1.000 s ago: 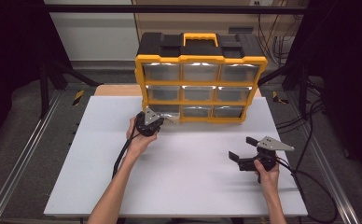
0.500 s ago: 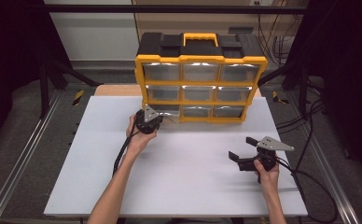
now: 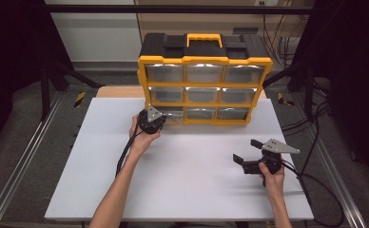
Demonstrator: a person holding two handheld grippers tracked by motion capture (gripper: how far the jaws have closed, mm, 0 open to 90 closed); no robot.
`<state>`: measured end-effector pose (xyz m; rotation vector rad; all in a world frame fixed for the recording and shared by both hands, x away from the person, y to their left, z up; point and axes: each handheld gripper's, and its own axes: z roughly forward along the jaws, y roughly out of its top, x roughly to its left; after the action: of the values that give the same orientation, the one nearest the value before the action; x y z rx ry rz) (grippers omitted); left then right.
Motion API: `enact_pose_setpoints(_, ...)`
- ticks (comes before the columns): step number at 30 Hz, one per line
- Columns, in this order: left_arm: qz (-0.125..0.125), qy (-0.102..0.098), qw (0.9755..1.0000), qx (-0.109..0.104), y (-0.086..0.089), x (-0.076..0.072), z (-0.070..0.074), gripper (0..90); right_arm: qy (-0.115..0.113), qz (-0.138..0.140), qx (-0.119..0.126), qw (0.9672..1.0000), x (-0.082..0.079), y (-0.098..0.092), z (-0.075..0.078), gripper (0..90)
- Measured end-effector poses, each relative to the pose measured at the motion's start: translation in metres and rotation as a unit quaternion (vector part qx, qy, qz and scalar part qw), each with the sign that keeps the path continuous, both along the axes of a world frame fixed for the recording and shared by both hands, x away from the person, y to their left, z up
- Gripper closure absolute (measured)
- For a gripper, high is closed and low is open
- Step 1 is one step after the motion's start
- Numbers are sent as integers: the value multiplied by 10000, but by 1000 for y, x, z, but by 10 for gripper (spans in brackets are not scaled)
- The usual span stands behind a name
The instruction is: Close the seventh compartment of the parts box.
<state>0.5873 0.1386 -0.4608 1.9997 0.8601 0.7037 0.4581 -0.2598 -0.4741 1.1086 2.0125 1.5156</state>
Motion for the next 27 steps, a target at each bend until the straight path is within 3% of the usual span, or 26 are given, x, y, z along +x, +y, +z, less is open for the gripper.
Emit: enact_pose_setpoints(27, 106, -7, 9999, -24, 2, 12, -4, 894, 8, -4, -12, 10000, 0, 0, 0, 5)
